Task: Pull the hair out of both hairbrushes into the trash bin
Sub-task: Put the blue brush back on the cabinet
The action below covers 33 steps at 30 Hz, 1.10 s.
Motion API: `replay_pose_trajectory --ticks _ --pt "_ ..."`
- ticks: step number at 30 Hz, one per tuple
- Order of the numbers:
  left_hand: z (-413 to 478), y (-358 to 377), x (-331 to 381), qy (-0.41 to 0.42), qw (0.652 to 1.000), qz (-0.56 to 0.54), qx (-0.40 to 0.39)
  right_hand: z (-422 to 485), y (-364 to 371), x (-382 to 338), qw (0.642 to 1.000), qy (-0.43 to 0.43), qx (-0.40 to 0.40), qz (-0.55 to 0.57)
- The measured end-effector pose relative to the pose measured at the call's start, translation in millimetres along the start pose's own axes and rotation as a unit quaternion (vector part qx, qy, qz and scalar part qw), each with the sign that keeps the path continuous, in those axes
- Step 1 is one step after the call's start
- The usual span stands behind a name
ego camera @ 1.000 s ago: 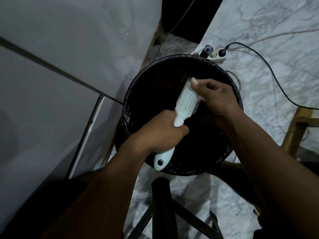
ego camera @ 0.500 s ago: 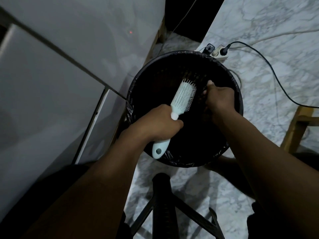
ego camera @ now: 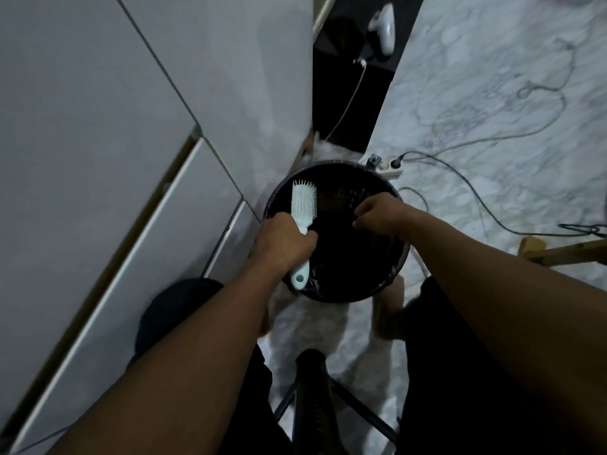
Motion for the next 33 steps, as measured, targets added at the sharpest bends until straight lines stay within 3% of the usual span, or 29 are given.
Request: replay_pose_trajectory --ticks 8,16,24,33 --pt "-80 -160 55 0.082 0.984 0.028 0.158 -139 -69 -154 0.973 -0.195 0.058 -0.113" --pt "-196 -314 81 0.124 0.945 0.061 0.297 -286 -106 -280 0.926 -0.319 0.121 -0.161" --pt "-282 -419 53 0.087 0.908 0.08 0.402 -387 -99 -370 0.897 -0.391 0.127 -0.165" --pt "-324 -489 -33 -0.014 0.877 0.07 0.475 -421 -39 -450 0.875 -0.446 0.084 -0.166"
Point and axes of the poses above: each hand's wrist, its own z-axis towards the middle knuckle, its own y-axis out of the palm, x = y × z, the point moved 5 cm from there along z, towards the middle knuckle, and after that the axes turned 14 degrees about z, right-handed, at the moved point
